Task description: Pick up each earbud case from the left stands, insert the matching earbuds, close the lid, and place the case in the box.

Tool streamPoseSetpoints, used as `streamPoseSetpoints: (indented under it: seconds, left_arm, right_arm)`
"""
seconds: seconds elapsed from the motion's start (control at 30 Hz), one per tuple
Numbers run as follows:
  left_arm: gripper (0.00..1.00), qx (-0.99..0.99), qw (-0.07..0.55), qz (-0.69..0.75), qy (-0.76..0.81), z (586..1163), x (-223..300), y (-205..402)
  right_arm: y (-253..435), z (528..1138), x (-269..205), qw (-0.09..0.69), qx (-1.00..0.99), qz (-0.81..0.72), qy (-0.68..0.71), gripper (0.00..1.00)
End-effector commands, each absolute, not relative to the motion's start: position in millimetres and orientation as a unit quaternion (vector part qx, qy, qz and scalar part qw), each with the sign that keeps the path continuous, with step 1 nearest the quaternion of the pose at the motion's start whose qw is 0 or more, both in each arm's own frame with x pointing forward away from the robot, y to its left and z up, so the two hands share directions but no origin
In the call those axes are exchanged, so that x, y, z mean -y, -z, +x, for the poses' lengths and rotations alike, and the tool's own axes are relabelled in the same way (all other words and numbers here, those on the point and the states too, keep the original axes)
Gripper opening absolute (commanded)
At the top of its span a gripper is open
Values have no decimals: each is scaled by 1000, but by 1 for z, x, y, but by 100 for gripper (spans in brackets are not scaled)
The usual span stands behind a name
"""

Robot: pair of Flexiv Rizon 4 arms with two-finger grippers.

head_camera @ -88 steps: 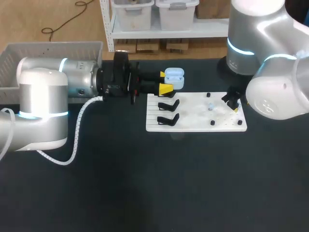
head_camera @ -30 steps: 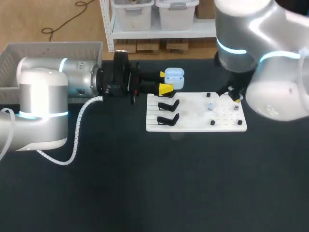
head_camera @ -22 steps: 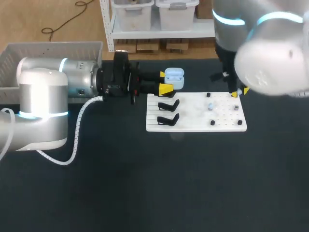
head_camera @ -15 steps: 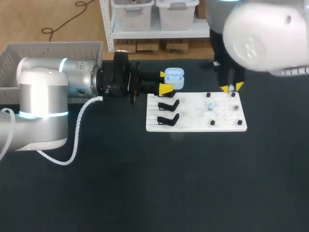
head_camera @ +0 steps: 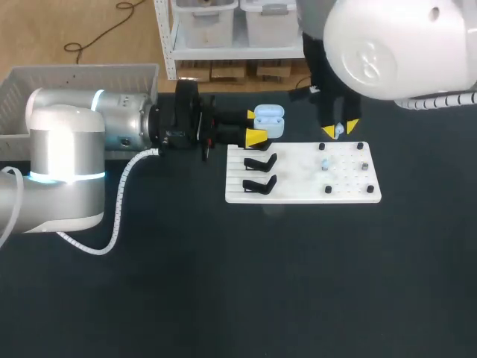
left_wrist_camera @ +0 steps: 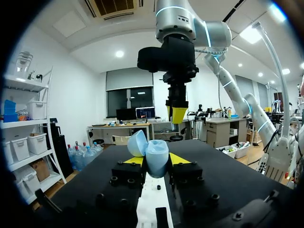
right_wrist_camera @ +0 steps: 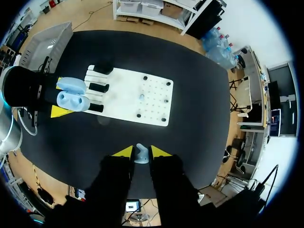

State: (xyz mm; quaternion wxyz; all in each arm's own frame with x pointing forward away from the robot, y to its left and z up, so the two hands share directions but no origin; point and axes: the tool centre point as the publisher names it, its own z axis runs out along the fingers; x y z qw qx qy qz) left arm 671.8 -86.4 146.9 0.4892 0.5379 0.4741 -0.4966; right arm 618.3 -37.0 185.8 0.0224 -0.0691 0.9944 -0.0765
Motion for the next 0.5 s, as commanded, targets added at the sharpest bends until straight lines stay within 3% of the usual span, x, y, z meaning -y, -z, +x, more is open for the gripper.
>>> streamPoseSetpoints:
  seconds: [0.03, 0.5]
  left_arm:
    - [0, -474, 492, 537, 495, 670, 86, -146]
    - [0, -469, 494, 537, 498, 669, 88, -145]
  right_arm:
    - [-186, 617, 38, 25, -994, -69, 77, 0]
    - [-205, 633, 3, 24, -997, 22, 67, 0]
